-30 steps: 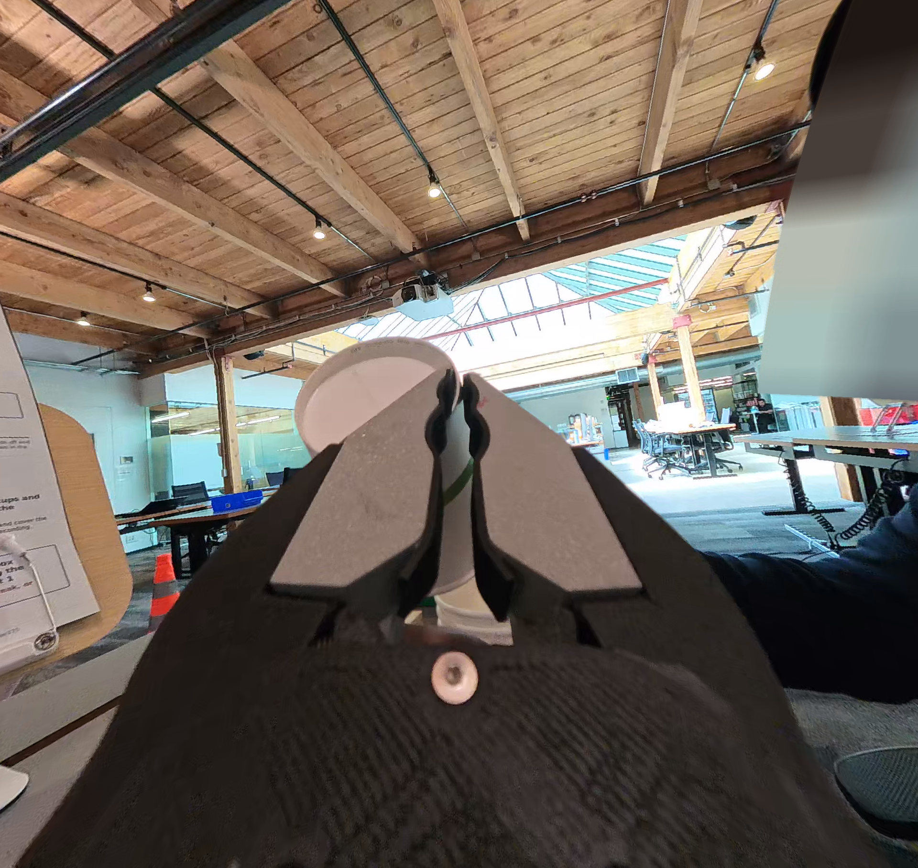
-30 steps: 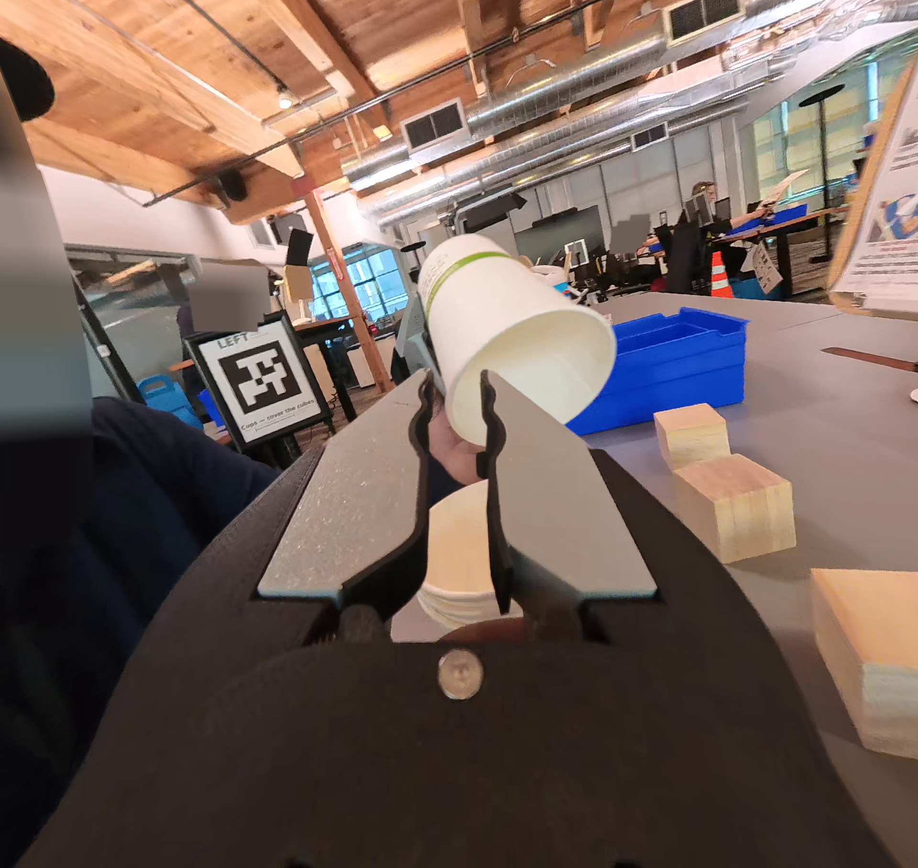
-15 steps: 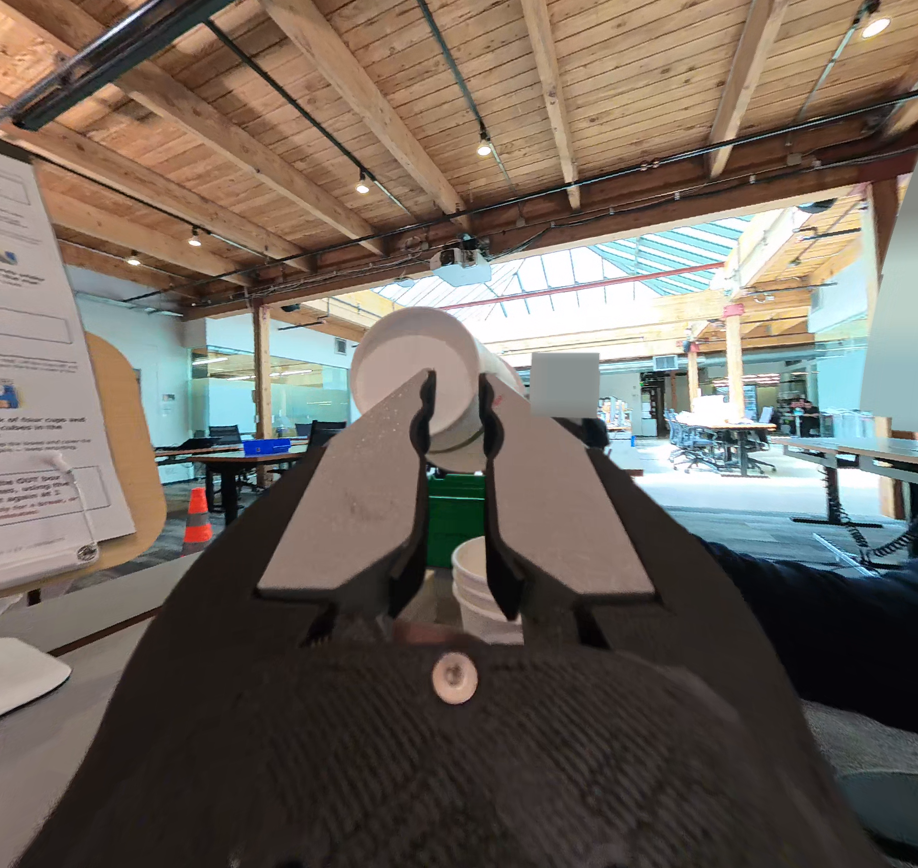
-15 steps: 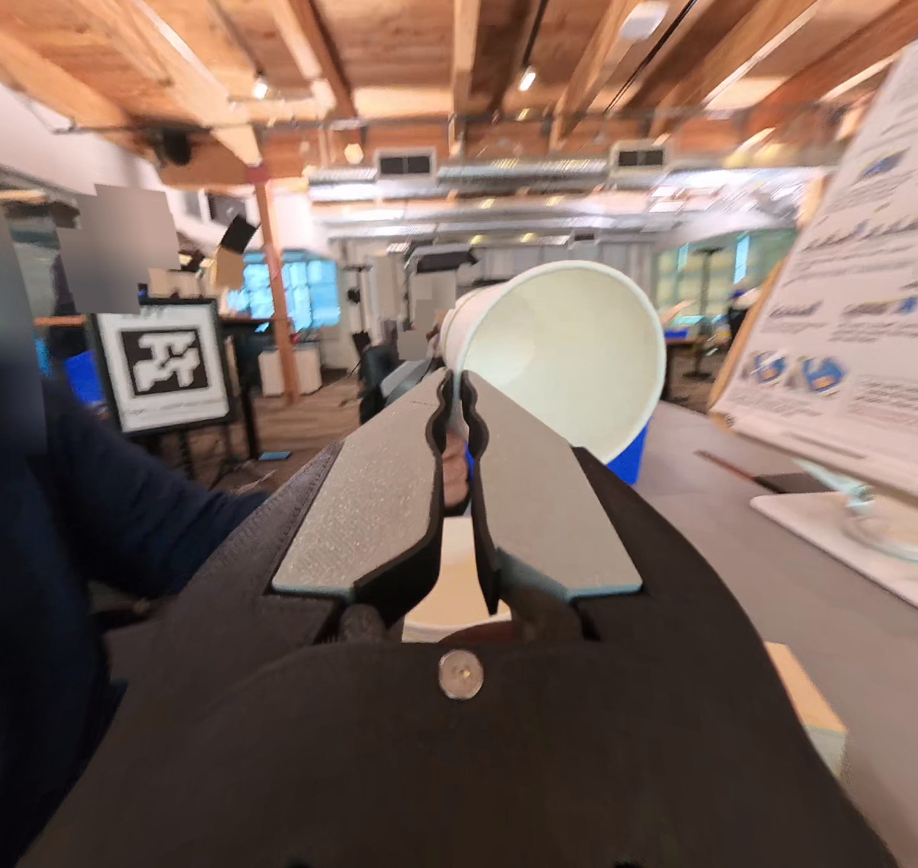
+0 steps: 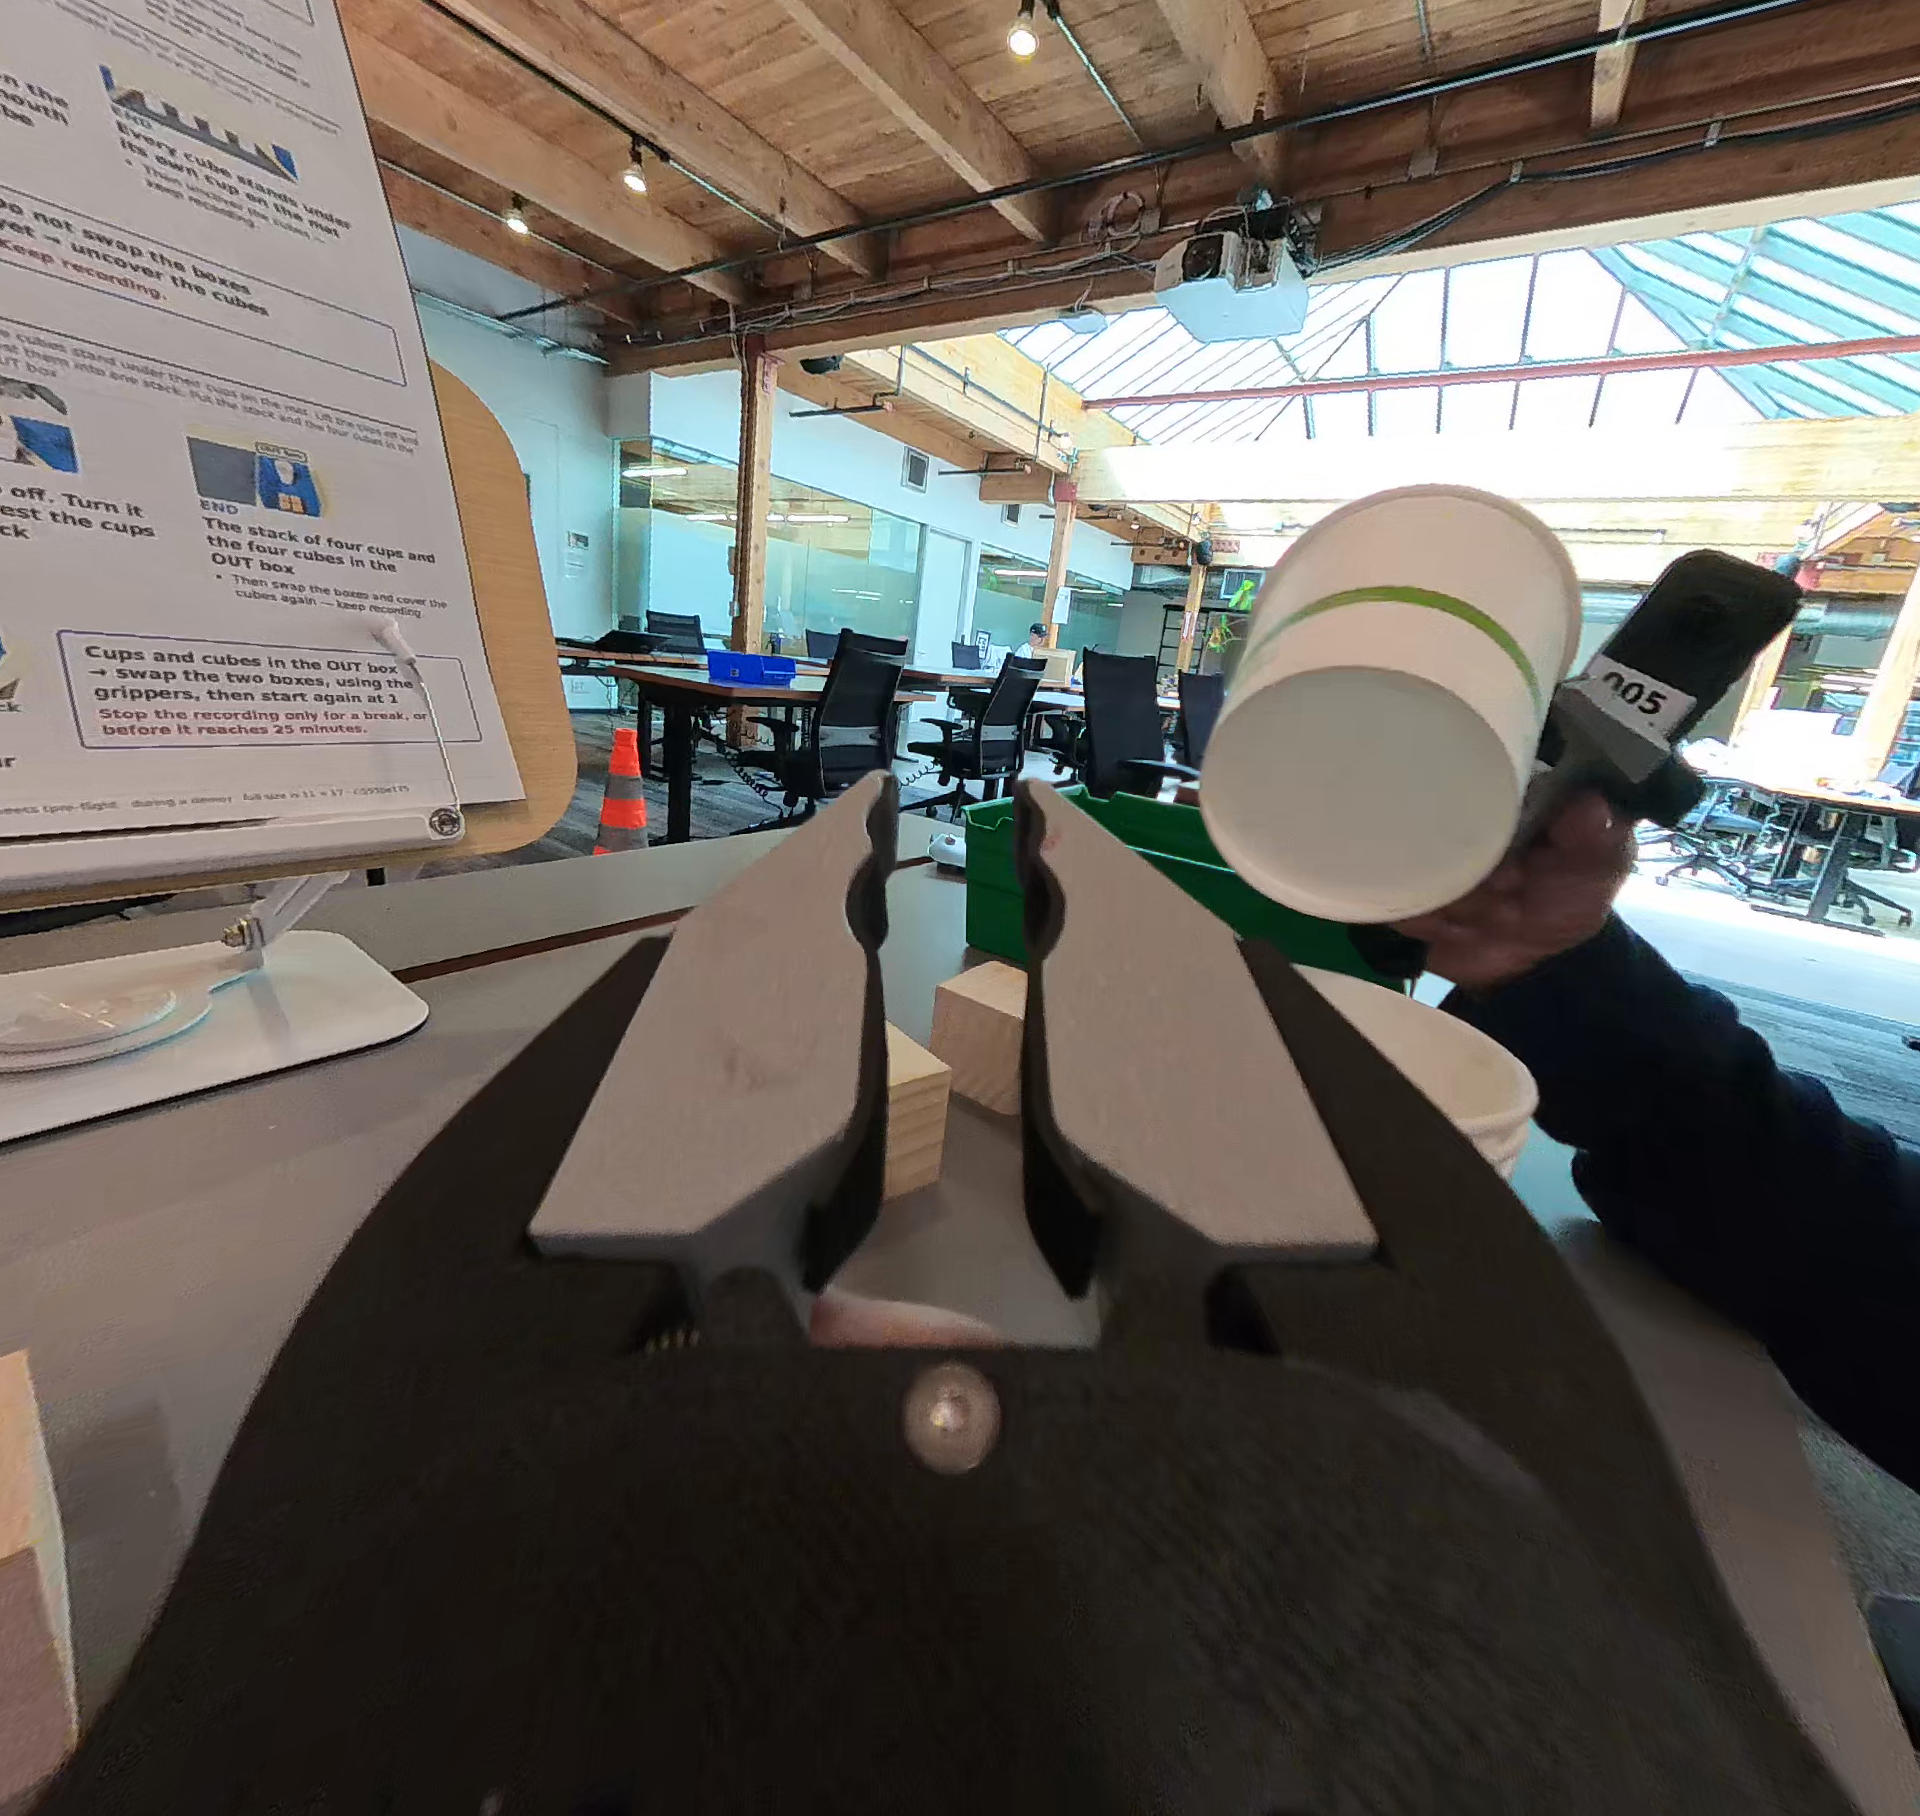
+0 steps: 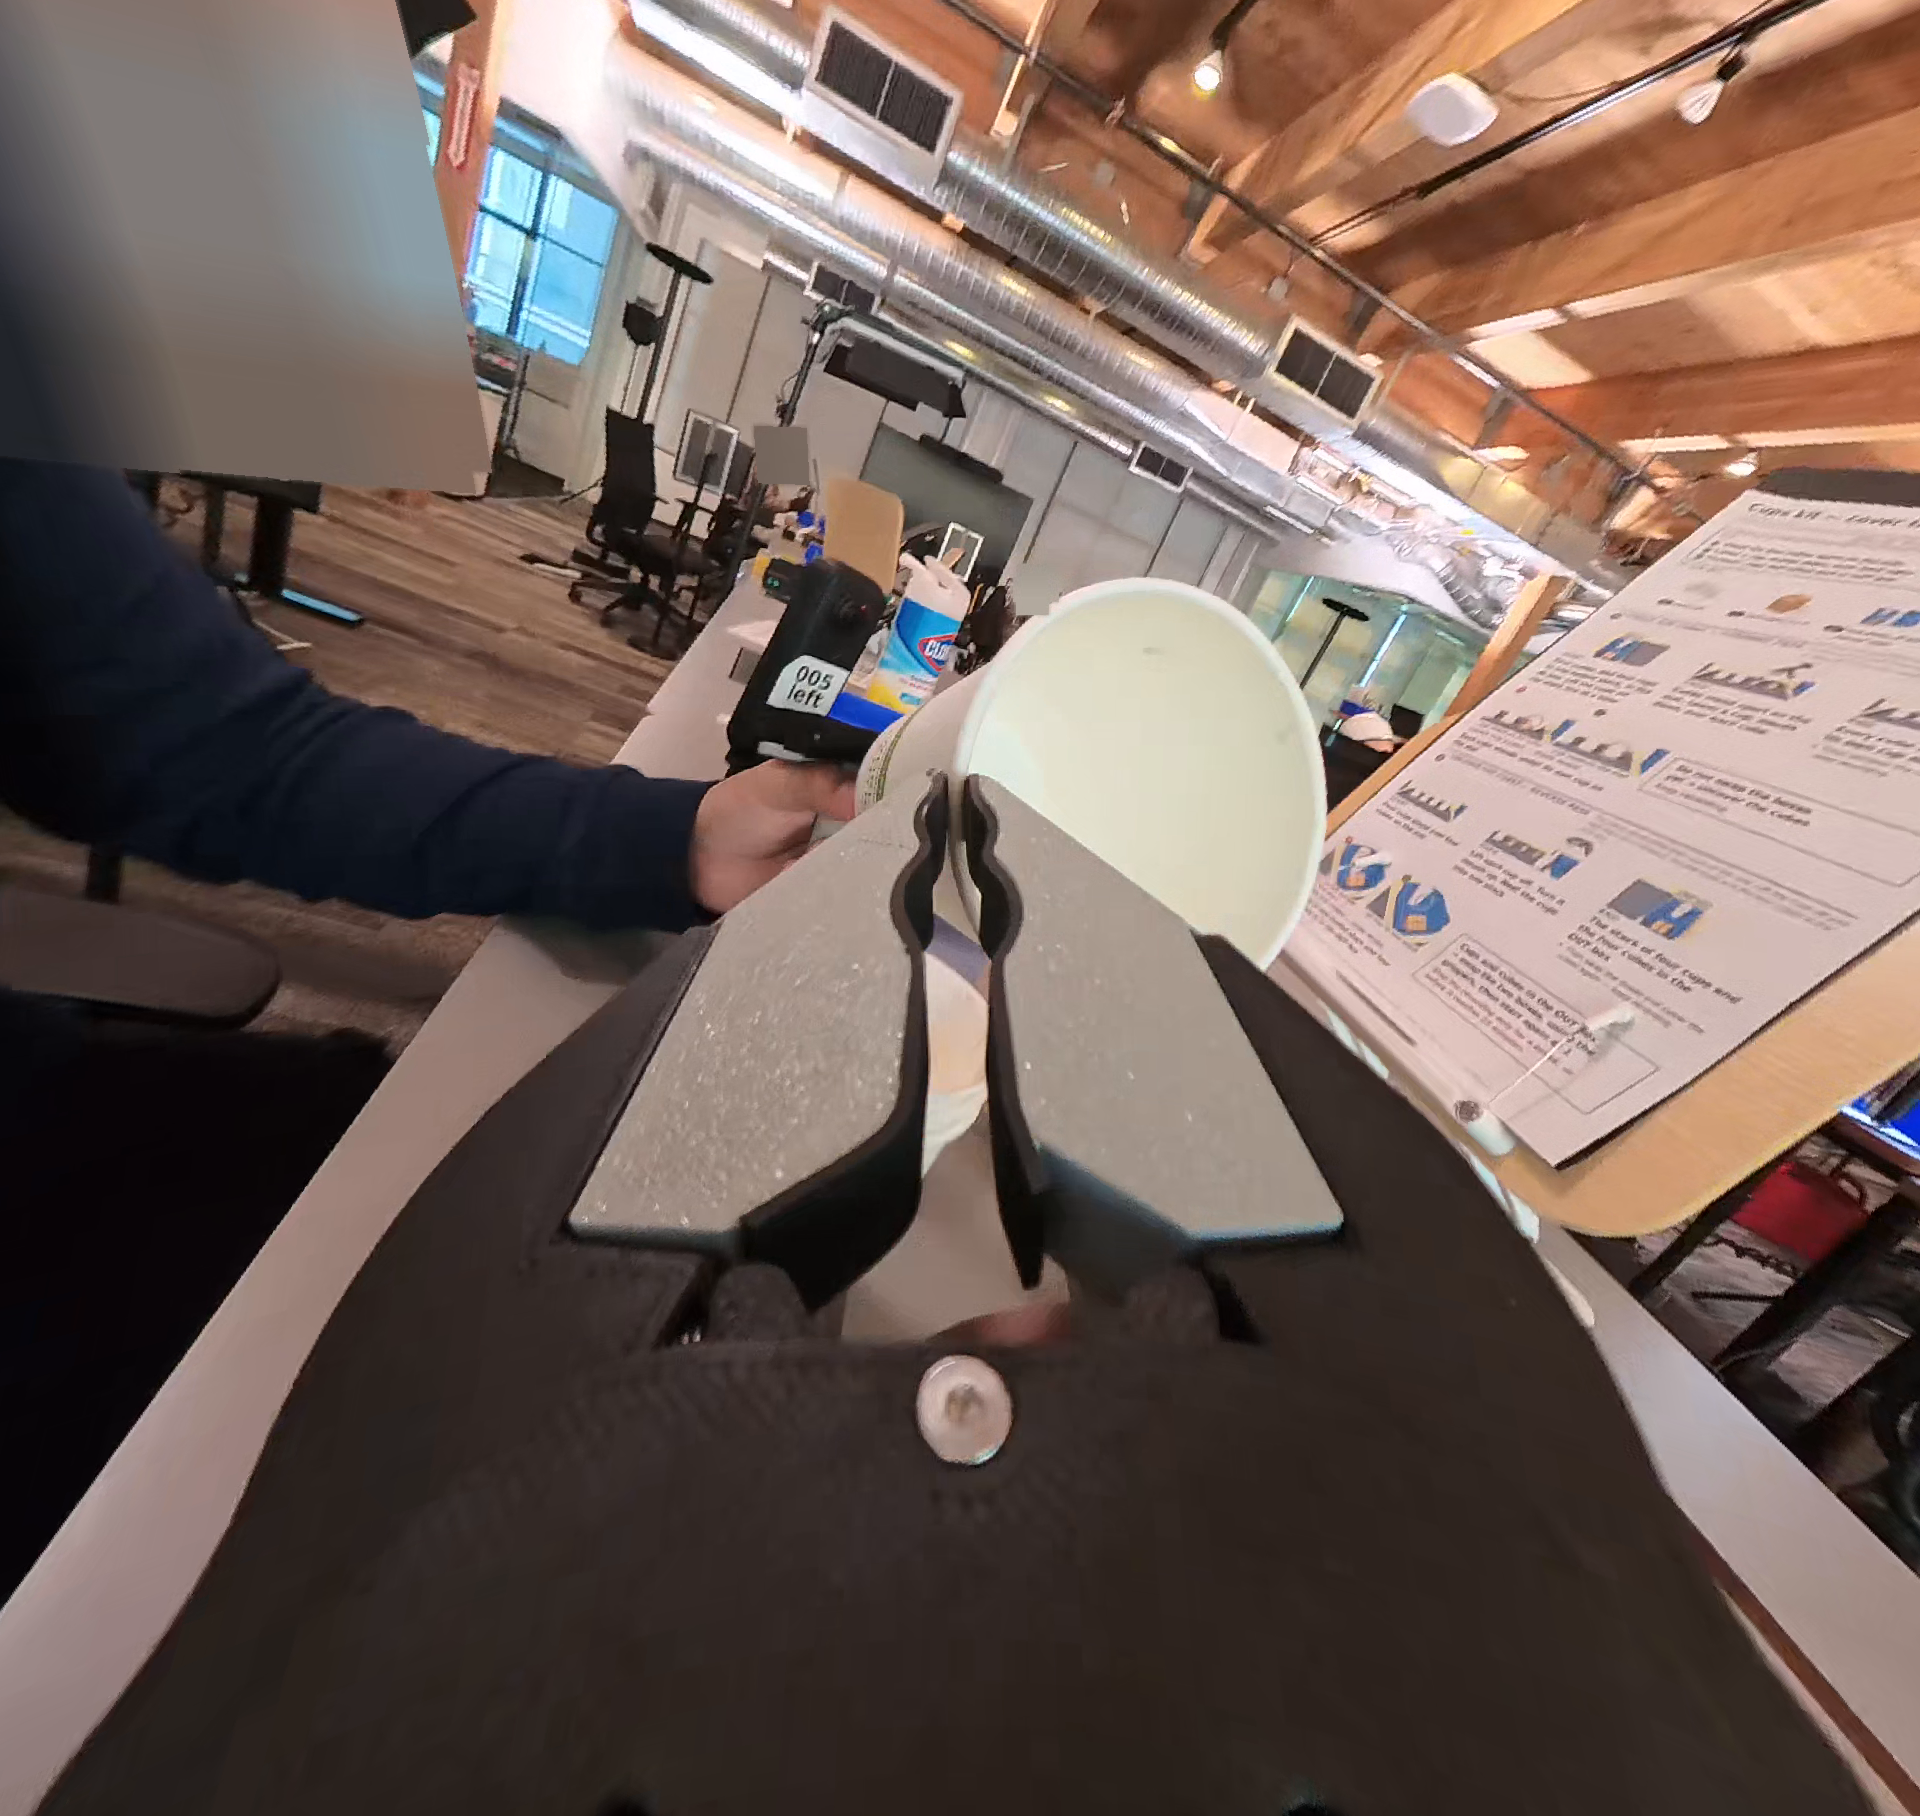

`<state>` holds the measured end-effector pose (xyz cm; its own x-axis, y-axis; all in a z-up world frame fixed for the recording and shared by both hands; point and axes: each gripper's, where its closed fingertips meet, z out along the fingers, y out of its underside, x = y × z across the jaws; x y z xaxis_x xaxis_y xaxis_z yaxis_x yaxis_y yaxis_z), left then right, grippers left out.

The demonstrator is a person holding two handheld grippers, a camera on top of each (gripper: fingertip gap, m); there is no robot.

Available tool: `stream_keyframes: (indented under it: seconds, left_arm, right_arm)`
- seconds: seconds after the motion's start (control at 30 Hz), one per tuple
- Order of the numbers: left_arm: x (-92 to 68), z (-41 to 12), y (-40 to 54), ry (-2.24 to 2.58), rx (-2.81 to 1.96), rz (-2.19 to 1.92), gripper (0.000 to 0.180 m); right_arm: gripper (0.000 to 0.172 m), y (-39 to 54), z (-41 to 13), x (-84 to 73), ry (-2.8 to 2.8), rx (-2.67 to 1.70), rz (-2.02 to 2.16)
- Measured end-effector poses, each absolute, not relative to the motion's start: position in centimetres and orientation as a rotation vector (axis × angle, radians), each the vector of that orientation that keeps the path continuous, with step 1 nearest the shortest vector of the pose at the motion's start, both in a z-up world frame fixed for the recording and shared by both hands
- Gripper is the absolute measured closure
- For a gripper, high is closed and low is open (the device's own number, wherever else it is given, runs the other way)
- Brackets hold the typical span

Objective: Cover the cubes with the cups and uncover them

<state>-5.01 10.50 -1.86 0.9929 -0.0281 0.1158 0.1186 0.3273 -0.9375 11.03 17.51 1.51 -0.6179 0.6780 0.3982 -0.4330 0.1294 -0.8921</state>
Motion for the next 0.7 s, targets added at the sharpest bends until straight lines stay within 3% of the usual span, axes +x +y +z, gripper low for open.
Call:
stream_keyframes:
  seconds: [0.7]
  left_arm:
    - [-5.0,-3.0,11.3,-0.088,-1.297,-0.112,0.161]
  right_arm:
    - [0.172,18.3,-1.5,12.0,-1.74,-0.297,1.515]
